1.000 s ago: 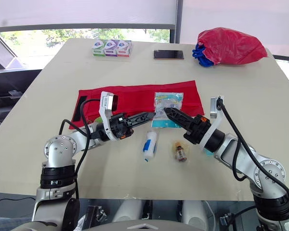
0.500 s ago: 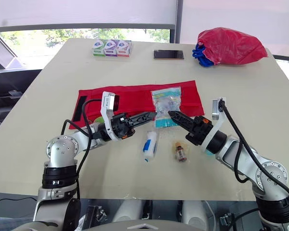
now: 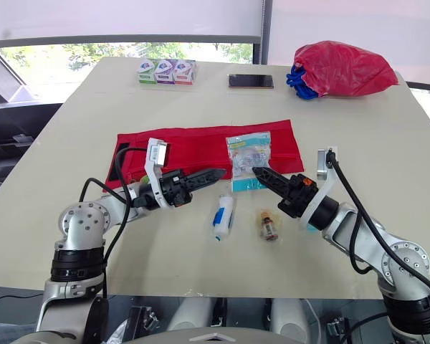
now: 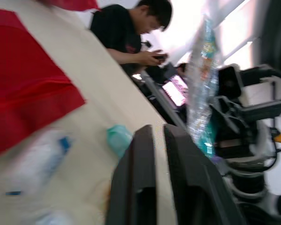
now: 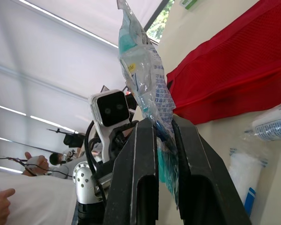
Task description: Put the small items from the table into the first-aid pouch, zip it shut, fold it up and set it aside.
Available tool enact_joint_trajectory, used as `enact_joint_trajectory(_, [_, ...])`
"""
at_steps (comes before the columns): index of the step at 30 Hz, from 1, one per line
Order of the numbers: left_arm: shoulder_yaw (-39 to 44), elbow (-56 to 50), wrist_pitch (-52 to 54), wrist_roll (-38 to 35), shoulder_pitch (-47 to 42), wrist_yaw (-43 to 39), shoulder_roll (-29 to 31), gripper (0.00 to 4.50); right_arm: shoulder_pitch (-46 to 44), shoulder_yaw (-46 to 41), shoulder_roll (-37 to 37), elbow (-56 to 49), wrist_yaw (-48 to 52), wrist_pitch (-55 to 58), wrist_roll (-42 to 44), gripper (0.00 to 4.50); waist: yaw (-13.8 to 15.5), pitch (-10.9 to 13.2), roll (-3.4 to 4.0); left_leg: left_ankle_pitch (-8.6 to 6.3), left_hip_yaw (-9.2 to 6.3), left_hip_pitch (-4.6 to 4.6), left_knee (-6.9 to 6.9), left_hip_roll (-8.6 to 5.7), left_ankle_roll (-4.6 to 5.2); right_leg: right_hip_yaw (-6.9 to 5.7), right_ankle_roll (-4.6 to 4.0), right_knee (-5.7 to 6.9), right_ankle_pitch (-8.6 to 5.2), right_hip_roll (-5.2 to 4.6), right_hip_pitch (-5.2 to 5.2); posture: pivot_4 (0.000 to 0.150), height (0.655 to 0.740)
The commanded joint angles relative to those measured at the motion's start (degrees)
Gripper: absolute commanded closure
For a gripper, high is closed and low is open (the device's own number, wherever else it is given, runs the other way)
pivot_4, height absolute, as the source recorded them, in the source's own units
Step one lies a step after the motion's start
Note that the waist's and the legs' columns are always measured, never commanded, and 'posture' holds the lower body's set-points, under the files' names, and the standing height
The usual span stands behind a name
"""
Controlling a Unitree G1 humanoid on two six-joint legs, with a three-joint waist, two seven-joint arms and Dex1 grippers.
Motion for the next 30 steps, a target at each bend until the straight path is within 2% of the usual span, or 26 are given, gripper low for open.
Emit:
enact_joint_trajectory(1, [2.06, 0.45, -5.45, 5.54, -0.89, -1.36, 3.81, 2.01, 1.43, -3.24, -2.19, -2.22, 2.57, 0.46, -0.7, 4.5, 0.0, 0.0, 0.0, 0.0, -0.01, 0.0, 0.0, 0.0, 0.0, -0.01, 0.0, 0.0, 0.0, 0.0, 0.0, 0.15, 0.74])
enact_joint_trajectory(4, [1.36, 1.36, -13.12, 14.48, 0.28, -4.03, 9.83, 0.71, 3.4, -5.02, -3.8, -2.61, 3.97, 0.47, -1.08, 4.5, -0.02, 0.01, 0.01, -0.01, 0.0, -0.02, -0.01, 0.01, 0.0, -0.01, -0.01, -0.03, 0.0, -0.01, -0.03, 0.15, 0.74])
enact_joint_trajectory(6, [1.01, 2.66, -19.45, 21.04, 1.41, -5.32, 13.61, 0.02, 4.68, -6.16, -4.58, -2.95, 4.68, 0.25, -1.27, 4.5, -0.04, 0.02, 0.04, -0.01, 0.02, -0.03, -0.04, 0.01, 0.0, 0.0, -0.01, -0.05, 0.0, -0.01, -0.05, 0.15, 0.74])
enact_joint_trajectory(8, [0.85, 4.99, -26.79, 28.01, 2.64, -6.04, 17.45, 0.02, 5.81, -7.22, -5.01, -3.38, 5.26, -0.02, -1.17, 4.5, 0.01, 0.03, 0.06, -0.01, 0.03, -0.02, -0.07, 0.02, 0.0, 0.01, -0.02, -0.07, 0.0, -0.03, -0.05, 0.15, 0.74])
enact_joint_trajectory(15, [-0.9, 12.82, -40.29, 42.68, 5.42, -5.47, 21.94, 0.02, 7.48, -8.19, -4.92, -4.41, 6.49, -0.68, -1.03, 4.5, 0.16, 0.04, 0.08, -0.02, -0.02, -0.11, -0.09, 0.06, 0.01, -0.1, -0.02, -0.17, 0.0, -0.44, -0.08, 0.15, 0.74])
enact_joint_trajectory(25, [-8.03, 22.83, -52.73, 59.6, 0.68, -0.45, 21.52, 0.02, 7.06, -7.1, -3.95, -4.35, 6.83, -1.31, -2.0, 4.5, 0.12, 0.04, 0.07, -0.03, -0.05, -0.23, -0.11, 0.07, 0.02, -0.55, -0.05, -0.23, 0.03, -0.94, -0.18, 0.15, 0.74])
enact_joint_trajectory(30, [-9.48, 25.89, -56.25, 63.2, -1.76, 1.07, 20.82, 0.02, 7.37, -6.67, -3.4, -4.82, 6.5, -1.62, -2.43, 4.5, 0.03, 0.04, 0.07, -0.04, -0.04, -0.23, -0.13, 0.07, 0.03, -0.76, -0.06, -0.23, 0.04, -1.12, -0.19, 0.15, 0.74])
